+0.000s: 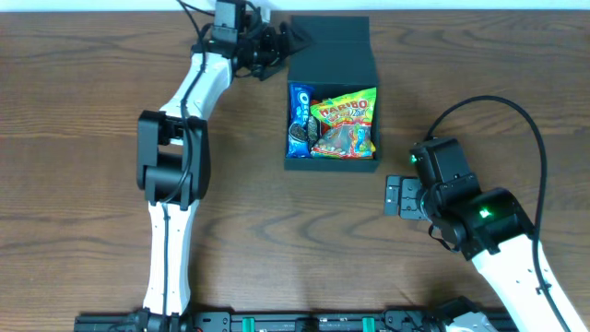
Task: Pack container
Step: 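Move the left gripper to the black lid behind the box and grasp it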
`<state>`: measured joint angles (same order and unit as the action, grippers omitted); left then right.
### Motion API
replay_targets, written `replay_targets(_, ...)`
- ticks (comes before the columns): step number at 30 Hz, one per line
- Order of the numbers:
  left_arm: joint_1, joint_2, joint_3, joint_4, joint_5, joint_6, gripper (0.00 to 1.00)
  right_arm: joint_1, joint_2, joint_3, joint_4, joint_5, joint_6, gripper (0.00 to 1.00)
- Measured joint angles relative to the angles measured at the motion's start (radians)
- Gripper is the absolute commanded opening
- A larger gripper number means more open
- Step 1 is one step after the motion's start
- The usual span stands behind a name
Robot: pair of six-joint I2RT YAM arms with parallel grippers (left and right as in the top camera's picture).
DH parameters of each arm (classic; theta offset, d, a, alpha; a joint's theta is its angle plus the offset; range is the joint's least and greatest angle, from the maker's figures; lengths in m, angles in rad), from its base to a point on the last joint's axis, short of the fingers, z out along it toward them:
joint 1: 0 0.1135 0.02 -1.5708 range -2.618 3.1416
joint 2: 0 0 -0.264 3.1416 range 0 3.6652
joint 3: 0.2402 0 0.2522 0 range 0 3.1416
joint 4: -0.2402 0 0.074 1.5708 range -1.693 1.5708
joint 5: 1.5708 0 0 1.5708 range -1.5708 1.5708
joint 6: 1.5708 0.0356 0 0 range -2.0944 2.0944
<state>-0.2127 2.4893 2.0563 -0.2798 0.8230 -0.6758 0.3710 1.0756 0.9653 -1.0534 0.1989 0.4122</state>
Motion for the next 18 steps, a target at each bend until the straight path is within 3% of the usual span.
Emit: replay_targets(18, -0.026, 0.011, 0.000, 0.002, 0.102, 0.003, 0.95, 0.000, 0.000, 0.000, 0.001, 0.000, 0.000, 0.99)
